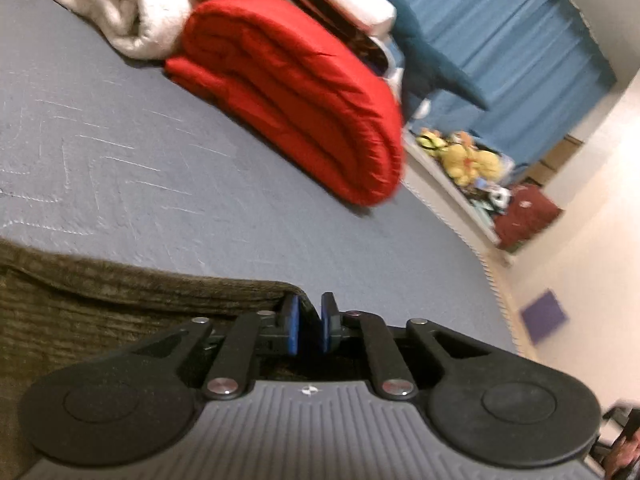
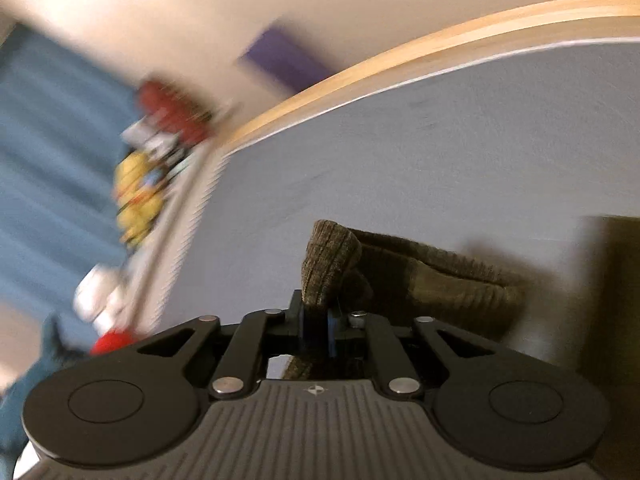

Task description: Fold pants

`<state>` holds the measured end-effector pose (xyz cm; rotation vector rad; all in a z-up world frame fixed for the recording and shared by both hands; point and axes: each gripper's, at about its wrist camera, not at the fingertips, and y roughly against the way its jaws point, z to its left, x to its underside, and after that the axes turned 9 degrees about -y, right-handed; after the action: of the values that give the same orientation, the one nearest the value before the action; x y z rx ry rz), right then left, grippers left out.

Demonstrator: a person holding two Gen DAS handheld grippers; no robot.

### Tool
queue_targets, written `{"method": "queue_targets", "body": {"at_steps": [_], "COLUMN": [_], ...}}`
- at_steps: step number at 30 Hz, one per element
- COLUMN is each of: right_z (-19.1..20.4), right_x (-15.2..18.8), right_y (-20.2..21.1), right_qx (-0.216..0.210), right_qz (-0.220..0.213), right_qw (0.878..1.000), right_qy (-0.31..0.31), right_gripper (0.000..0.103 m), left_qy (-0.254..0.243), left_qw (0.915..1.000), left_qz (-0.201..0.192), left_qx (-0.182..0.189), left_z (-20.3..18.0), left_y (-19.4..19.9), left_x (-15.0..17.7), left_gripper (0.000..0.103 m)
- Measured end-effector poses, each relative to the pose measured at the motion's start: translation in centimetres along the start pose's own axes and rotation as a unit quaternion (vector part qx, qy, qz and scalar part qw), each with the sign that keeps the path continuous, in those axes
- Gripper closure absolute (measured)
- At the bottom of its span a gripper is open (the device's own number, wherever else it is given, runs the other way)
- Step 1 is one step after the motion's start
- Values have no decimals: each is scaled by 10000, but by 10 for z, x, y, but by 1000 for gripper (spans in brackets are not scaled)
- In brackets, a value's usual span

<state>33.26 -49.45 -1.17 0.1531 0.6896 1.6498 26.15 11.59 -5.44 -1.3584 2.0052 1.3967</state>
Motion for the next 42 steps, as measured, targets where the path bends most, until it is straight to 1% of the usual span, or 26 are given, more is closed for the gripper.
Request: {"method": "queue_targets", "body": {"at_steps": [1, 2, 4, 5, 7, 9, 11, 14, 16, 18, 20, 22, 26, 27, 28, 29, 30, 31, 32, 33, 35, 36, 37, 39, 40, 42], "right_z": [4, 2, -5, -11, -28, -45, -66, -88, -91, -87, -83, -83, -73, -69, -67, -67, -68, -67, -65, -65, -63, -62, -60, -62, -67, -83], "right_x": [3, 7, 17, 22, 31, 37, 40, 43, 46, 46, 45, 41, 42, 43, 44, 44, 43, 42, 41, 40, 35, 34, 32, 28, 26, 21], "right_y": [-24, -33, -38, -39, -38, -41, -54, -75, -93, -108, -124, -137, -153, -157, -162, -167, -172, -172, -171, -166, -146, -135, -121, -94, -77, -52], "right_qx": [-26, 68, 121, -66, -288, -190, 41, 250, 200, 98, 254, 365, 417, 449, 490, 569, 604, 567, 585, 567, 280, 154, 68, -11, 13, 237], "right_qz": [221, 177, 43, 84, 74, 81, 202, 386, 516, 639, 701, 603, 350, 285, 257, 246, 244, 215, 146, 38, -175, -282, -384, -613, -767, -966], "right_qw": [9997, 9998, 9996, 9989, 9962, 9926, 9904, 9910, 9891, 9858, 9859, 9888, 9862, 9847, 9833, 9816, 9806, 9807, 9797, 9793, 9810, 9804, 9795, 9788, 9782, 9770], "right_qy": [113, 103, 263, 451, 814, 1193, 1364, 1259, 1367, 1549, 1499, 1318, 1565, 1660, 1735, 1807, 1851, 1859, 1914, 1945, 1913, 1944, 1975, 1952, 1931, 1888], "right_gripper": [57, 54, 52, 52, 52, 52, 52, 52, 52, 52, 52, 53, 55, 59, 73, 85, 92, 93, 94, 94, 95, 95, 95, 95, 95, 95], "left_qy": [35, 74, -34, -192, -737, -1375, -1944, -2712, -3153, -3419, -3551, -3761, -4299, -4425, -4635, -4778, -4854, -4921, -4987, -5008, -4990, -5026, -5127, -5390, -5505, -5629], "left_qw": [10000, 9999, 9998, 9996, 9972, 9904, 9794, 9547, 9378, 9264, 9188, 9105, 8879, 8824, 8741, 8681, 8646, 8620, 8592, 8580, 8588, 8555, 8464, 8209, 8041, 7814], "left_qz": [10, -35, -64, -58, -60, 62, 294, 738, 954, 1059, 1142, 1199, 1379, 1359, 1241, 1152, 1107, 1067, 1048, 1043, 932, 897, 889, 971, 1097, 1305], "left_qx": [-70, -90, -209, -192, -89, 158, 467, 978, 1099, 1171, 1289, 1229, 878, 838, 753, 698, 671, 583, 457, 457, 687, 862, 1135, 1618, 1961, 2357], "left_z": [8, 15, 21, 19, 8, -9, -25, -46, -58, -66, -73, -80, -90, -91, -94, -96, -98, -99, -100, -100, -96, -94, -92, -92, -89, -85], "left_y": [-4, -4, -3, -3, 0, 0, -4, -14, -22, -27, -33, -37, -52, -52, -51, -51, -51, -52, -52, -49, -39, -33, -26, -15, -8, 1], "left_x": [5, 9, 14, 15, 20, 30, 41, 67, 86, 98, 107, 118, 144, 151, 160, 164, 166, 166, 165, 162, 157, 155, 154, 157, 159, 164], "left_gripper": [89, 88, 85, 85, 85, 85, 82, 81, 73, 69, 66, 58, 48, 47, 46, 48, 54, 75, 85, 87, 89, 89, 89, 89, 89, 89]}}
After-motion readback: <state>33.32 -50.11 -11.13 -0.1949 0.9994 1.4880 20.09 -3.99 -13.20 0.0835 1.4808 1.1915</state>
